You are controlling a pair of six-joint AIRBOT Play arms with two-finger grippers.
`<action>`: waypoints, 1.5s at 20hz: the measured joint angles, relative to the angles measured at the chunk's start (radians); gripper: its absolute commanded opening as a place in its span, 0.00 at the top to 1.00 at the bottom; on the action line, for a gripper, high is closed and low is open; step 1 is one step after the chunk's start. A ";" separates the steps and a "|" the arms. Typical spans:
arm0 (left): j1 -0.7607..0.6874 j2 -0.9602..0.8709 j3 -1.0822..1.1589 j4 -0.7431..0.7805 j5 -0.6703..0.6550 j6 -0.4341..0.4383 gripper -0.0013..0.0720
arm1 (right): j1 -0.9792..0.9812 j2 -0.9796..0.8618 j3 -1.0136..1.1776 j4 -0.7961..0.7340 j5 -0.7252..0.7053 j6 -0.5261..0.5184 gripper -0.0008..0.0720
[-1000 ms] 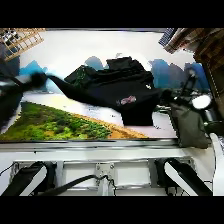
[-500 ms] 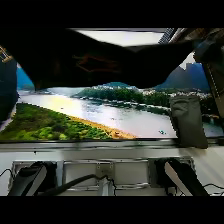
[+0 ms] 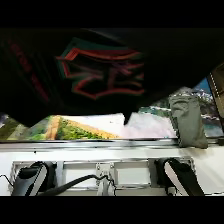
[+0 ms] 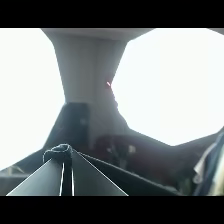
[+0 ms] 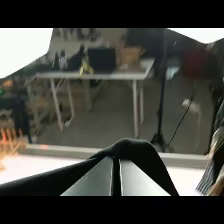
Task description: Fold the clothes and pants, and hang the long-sleeved shirts on hangers.
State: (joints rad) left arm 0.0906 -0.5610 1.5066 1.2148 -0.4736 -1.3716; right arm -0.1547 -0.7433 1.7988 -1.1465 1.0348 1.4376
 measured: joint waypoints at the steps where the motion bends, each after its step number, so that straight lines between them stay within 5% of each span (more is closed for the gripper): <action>1: 0.000 0.005 0.002 0.021 -0.001 0.000 0.99 | 0.000 0.002 0.019 -0.015 0.007 0.014 0.96; 8: 0.000 -0.105 0.003 0.111 -0.205 -0.021 0.99 | 0.000 -0.140 0.045 -0.061 0.186 0.081 0.96; 16: -0.011 -0.504 0.003 0.116 -0.464 -0.027 0.99 | 0.043 -0.510 -0.089 -0.030 0.219 0.080 0.96; 23: -0.007 -0.889 0.003 0.110 -0.385 -0.027 0.99 | 0.108 -0.848 -0.102 -0.035 -0.034 0.063 0.96; 30: 0.010 -1.008 0.003 0.108 -0.244 -0.027 0.99 | 0.114 -0.995 -0.087 -0.065 -0.186 0.061 0.96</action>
State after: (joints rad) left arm 0.1001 -1.5688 1.5093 1.3224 -0.7177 -1.3987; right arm -0.0410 -1.7386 1.7119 -1.2118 0.8490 1.4990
